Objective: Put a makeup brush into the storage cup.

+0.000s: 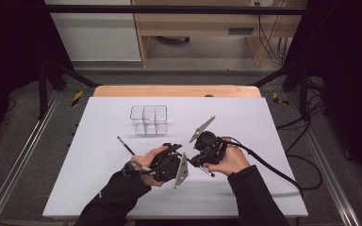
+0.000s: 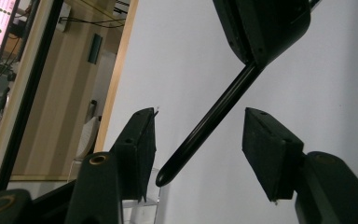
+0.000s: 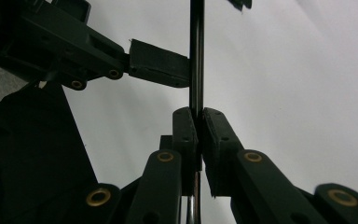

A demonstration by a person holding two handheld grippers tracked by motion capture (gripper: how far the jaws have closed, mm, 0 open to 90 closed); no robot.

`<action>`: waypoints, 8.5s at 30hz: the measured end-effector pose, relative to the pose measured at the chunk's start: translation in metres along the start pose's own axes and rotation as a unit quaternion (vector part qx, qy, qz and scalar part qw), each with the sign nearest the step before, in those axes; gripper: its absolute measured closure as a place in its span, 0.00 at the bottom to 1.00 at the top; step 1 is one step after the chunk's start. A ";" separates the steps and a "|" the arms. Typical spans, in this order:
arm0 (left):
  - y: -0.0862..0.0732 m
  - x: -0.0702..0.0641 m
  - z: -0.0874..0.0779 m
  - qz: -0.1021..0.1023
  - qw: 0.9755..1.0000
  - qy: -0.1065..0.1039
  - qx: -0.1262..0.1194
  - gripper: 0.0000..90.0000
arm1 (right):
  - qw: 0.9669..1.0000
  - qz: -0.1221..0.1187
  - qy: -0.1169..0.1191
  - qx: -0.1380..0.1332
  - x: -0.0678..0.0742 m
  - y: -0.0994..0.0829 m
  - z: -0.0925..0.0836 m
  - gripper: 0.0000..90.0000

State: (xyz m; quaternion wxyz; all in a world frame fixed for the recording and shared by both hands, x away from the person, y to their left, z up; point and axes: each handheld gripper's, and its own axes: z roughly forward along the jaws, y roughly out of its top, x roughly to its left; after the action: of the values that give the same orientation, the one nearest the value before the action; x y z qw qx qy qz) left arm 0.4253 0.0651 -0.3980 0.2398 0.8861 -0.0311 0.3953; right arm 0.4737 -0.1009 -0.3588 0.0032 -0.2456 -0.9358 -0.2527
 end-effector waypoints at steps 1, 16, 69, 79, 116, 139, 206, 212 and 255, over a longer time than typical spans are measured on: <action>0.000 -0.001 0.000 0.002 1.000 0.000 0.000 0.52 | 1.000 0.000 0.001 0.000 0.000 0.000 0.000 0.94; 0.001 -0.010 0.002 0.054 0.998 0.012 0.004 0.68 | 1.000 -0.004 0.006 0.007 0.001 0.001 0.004 0.94; -0.015 -0.014 0.001 0.061 0.997 -0.025 0.027 0.92 | 0.993 -0.017 -0.045 -0.108 -0.001 -0.003 -0.023 0.67; -0.029 -0.008 -0.002 0.002 0.999 -0.042 0.034 0.92 | 0.978 -0.001 -0.090 -0.186 -0.002 -0.009 -0.042 0.43; -0.069 -0.006 -0.006 -0.287 0.957 -0.043 0.010 0.92 | 0.939 0.080 -0.126 -0.310 -0.010 -0.048 -0.039 0.14; -0.066 -0.005 -0.005 -0.389 0.920 -0.043 -0.017 0.92 | 0.921 0.116 -0.081 -0.362 -0.001 -0.040 -0.003 0.21; -0.026 -0.012 0.009 -0.465 0.884 -0.029 -0.049 0.92 | 0.890 0.203 -0.032 -0.408 -0.002 -0.029 0.027 0.71; -0.024 -0.014 0.009 -0.465 0.883 -0.030 -0.051 0.92 | 0.889 0.203 -0.031 -0.409 -0.001 -0.029 0.027 0.79; -0.020 -0.001 0.005 -0.442 0.893 -0.011 -0.079 0.46 | 0.884 0.178 -0.008 -0.433 0.000 -0.034 0.026 0.94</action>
State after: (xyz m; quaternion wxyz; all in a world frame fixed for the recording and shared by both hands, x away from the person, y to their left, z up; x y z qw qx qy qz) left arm 0.4327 0.0805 -0.4091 0.4586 0.7910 0.3303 0.2344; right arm 0.4610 -0.1135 -0.3974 -0.0658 -0.3868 -0.6741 -0.6258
